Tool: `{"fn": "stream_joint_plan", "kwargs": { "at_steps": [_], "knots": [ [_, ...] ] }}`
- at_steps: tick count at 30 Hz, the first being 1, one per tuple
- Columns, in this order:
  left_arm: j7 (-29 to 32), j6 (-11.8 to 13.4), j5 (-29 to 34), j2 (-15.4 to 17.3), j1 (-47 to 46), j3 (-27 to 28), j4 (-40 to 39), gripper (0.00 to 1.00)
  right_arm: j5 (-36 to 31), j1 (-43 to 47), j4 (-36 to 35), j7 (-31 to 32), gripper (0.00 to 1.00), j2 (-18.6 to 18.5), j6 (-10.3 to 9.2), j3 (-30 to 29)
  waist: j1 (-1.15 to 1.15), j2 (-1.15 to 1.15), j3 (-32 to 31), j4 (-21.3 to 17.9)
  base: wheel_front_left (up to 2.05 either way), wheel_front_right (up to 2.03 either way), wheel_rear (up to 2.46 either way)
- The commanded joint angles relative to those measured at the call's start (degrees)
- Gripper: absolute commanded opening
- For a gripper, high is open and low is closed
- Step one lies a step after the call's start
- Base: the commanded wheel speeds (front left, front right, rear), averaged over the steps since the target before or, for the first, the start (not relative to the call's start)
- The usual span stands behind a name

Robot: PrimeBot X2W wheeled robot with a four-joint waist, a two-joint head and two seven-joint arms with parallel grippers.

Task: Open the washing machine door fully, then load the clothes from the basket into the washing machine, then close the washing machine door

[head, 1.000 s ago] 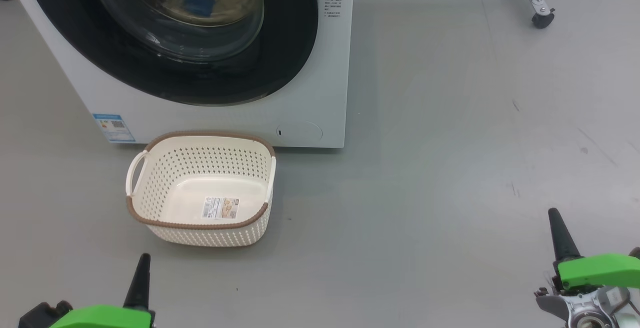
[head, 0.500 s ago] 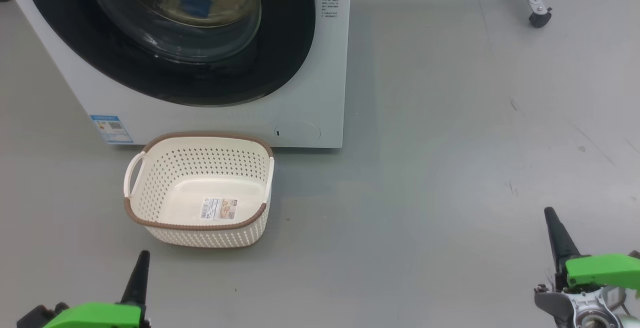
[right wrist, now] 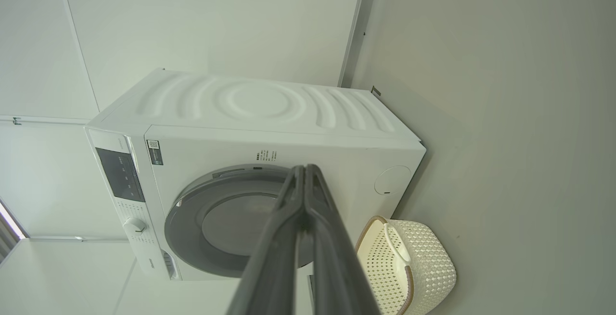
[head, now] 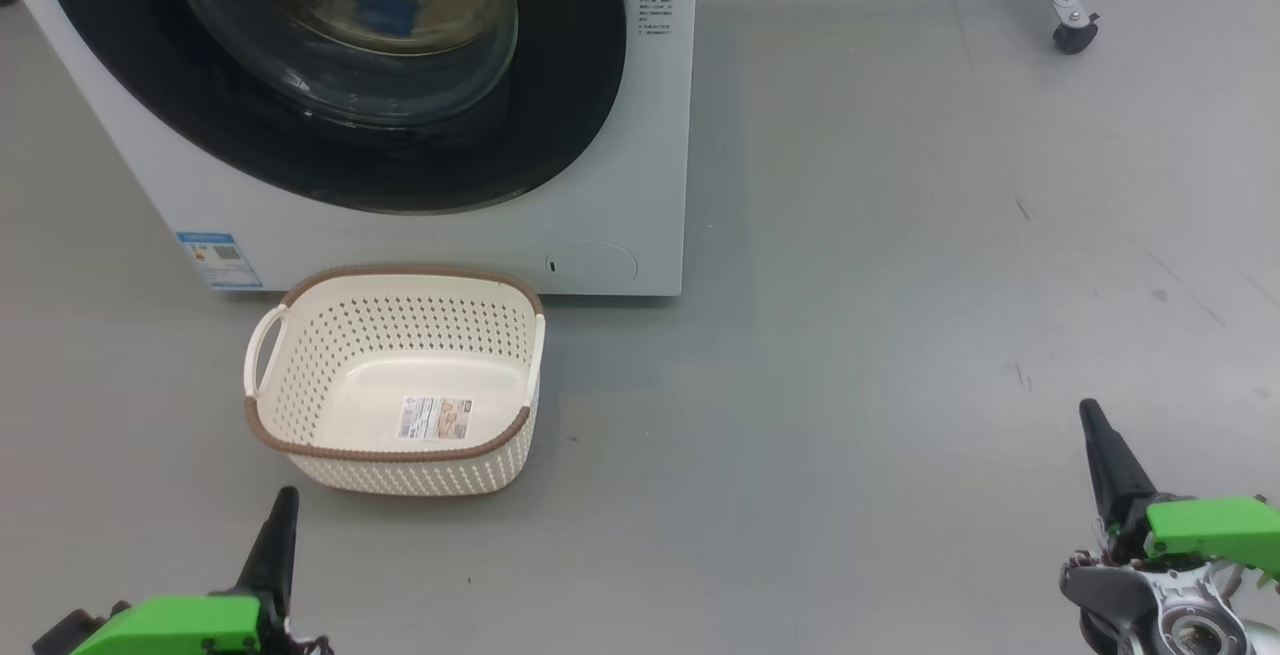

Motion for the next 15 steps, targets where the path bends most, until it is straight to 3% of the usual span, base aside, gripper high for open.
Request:
{"fn": "stream_joint_plan", "kwargs": {
  "at_steps": [1,15],
  "knots": [
    [0.7,-0.2,-1.8,0.3,-3.2,2.4,-1.8,0.00,2.1,-3.1,-2.4,0.6,0.00,-1.0,-0.15,1.2,0.00,0.00,0.0,0.0,0.00,0.00,0.00],
    [2.7,-0.2,-8.1,-0.5,-3.9,3.9,-1.8,0.00,9.7,-3.6,-2.7,2.6,0.00,-1.0,-0.16,1.5,0.00,0.00,0.0,-0.4,0.00,0.00,0.00]
  ]
}}
